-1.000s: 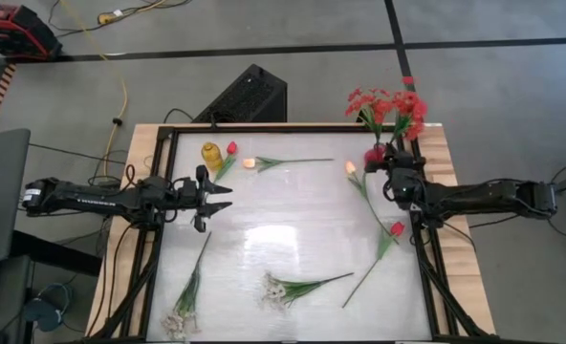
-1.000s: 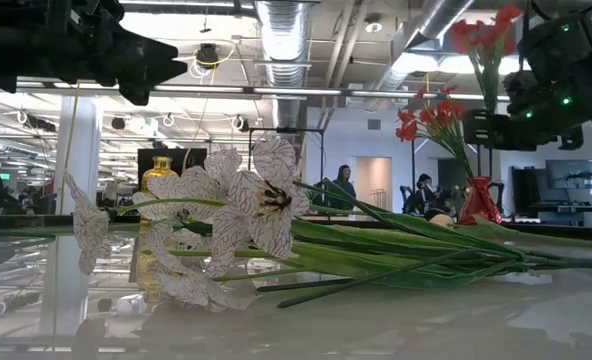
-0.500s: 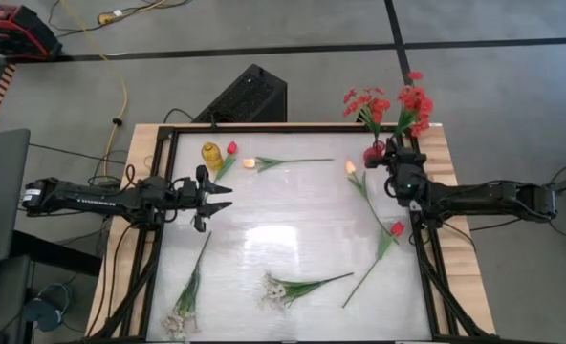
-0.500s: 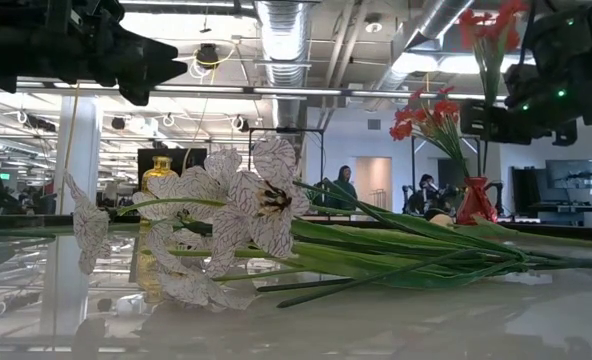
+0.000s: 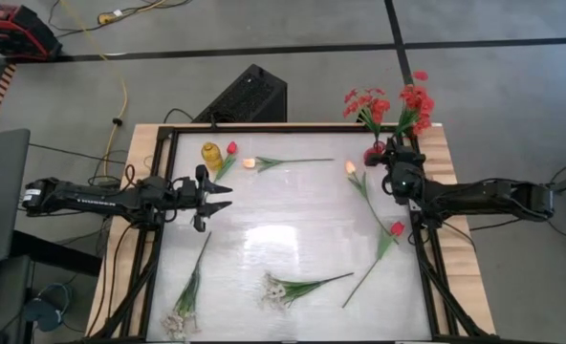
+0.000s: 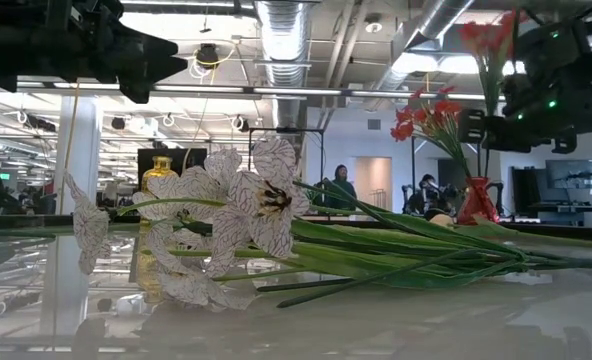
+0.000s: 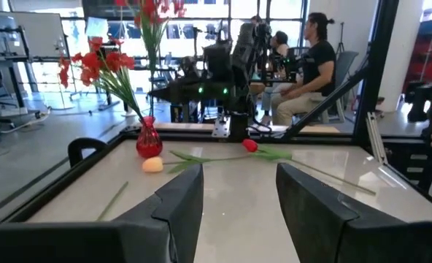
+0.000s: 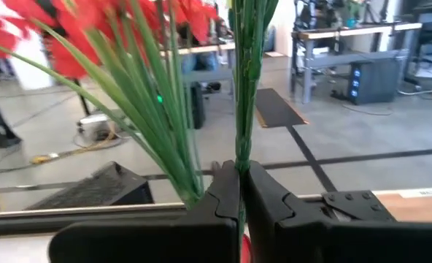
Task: Sort flowers into vase by color
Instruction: Put the red flowers into the red vase
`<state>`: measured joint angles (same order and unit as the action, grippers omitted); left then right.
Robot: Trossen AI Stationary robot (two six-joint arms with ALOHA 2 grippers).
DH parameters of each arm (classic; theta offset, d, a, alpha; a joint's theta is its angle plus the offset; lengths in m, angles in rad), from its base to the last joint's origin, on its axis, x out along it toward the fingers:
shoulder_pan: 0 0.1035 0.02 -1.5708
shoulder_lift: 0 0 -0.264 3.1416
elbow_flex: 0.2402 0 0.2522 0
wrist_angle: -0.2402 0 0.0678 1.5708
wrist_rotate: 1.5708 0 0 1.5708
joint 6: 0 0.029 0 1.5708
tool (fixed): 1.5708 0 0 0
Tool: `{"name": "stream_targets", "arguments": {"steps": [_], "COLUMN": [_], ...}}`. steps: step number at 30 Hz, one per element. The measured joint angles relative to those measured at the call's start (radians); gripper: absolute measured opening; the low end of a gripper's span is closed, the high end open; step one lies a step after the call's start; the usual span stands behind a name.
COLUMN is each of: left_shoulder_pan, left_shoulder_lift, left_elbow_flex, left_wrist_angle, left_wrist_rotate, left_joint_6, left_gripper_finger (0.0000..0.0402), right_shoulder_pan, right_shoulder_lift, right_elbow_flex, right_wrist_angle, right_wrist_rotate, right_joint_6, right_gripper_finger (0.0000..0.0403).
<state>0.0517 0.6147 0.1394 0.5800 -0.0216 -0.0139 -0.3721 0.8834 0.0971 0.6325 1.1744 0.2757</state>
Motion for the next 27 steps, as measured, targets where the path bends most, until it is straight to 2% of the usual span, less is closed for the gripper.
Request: {"name": "stream_targets", "arguments": {"steps": [7, 17, 22, 27], "left_shoulder_pan": [0.0, 0.0, 0.0, 0.0], "left_shoulder_lift": [0.0, 0.0, 0.0, 0.0], "left_elbow_flex": [0.0, 0.0, 0.0, 0.0], "left_wrist_angle": [0.003, 0.002, -0.003, -0.005], "left_wrist_rotate": [0.002, 0.001, 0.001, 0.001], "left_joint_6": [0.001, 0.002, 0.002, 0.002], "left_gripper_finger": [0.0162, 0.0162, 0.0162, 0.0162], "right_shoulder_pan": [-0.032, -0.028, -0.028, -0.028], "right_shoulder_lift": [0.104, 0.162, 0.163, 0.163], "right_elbow_flex": [0.0, 0.0, 0.0, 0.0], "right_wrist_angle": [0.107, 0.108, 0.105, 0.099], "right_wrist_rotate": [-0.049, -0.052, -0.052, -0.055], "right_joint_6": [0.005, 0.011, 0.0, -0.023], "right_gripper_finger": [0.003, 0.0041, 0.007, 0.0121]}}
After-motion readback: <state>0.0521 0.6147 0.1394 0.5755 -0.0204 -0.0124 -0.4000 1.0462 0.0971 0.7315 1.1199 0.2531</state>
